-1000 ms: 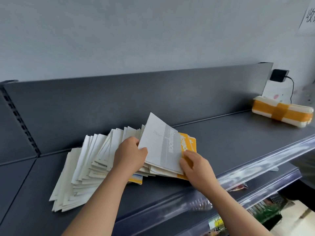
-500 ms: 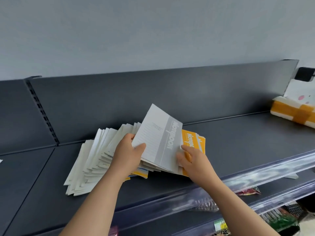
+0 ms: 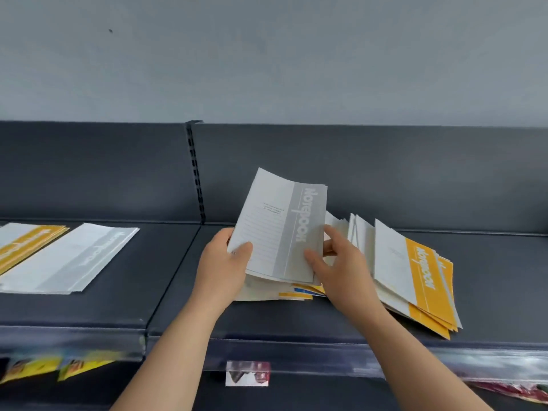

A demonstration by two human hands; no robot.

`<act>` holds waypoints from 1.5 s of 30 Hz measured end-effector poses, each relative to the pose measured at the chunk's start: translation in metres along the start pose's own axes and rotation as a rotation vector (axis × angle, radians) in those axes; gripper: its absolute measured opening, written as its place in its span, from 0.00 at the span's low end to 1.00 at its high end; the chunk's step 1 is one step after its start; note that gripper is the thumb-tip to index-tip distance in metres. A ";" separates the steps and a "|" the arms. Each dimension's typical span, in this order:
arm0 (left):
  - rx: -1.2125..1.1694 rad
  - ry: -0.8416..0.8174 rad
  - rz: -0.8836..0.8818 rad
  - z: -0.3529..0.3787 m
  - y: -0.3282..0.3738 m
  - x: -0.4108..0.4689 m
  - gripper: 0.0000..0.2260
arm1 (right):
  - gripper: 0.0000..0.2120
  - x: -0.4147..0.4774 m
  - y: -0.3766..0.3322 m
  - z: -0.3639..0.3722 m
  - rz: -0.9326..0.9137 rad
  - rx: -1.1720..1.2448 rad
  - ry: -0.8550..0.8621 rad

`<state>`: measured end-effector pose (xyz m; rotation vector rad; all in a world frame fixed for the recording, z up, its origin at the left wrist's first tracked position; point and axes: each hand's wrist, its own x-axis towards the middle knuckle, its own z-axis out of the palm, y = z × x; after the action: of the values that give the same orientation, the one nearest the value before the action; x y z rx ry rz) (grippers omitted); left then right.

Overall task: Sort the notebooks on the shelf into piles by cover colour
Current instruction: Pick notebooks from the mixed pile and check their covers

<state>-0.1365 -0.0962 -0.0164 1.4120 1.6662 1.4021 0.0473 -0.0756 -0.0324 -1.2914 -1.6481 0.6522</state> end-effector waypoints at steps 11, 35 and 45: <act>0.164 0.109 -0.030 -0.175 -0.059 0.002 0.14 | 0.21 -0.008 -0.089 0.155 -0.096 0.010 -0.194; 0.367 0.258 -0.186 -0.494 -0.191 0.037 0.14 | 0.17 -0.029 -0.242 0.478 -0.178 -0.002 -0.455; 0.428 0.325 -0.207 -0.549 -0.234 0.111 0.12 | 0.19 0.027 -0.264 0.569 -0.207 -0.027 -0.478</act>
<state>-0.7386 -0.1697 -0.0373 1.2183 2.3594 1.2535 -0.5798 -0.0611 -0.0557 -1.0101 -2.1495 0.8576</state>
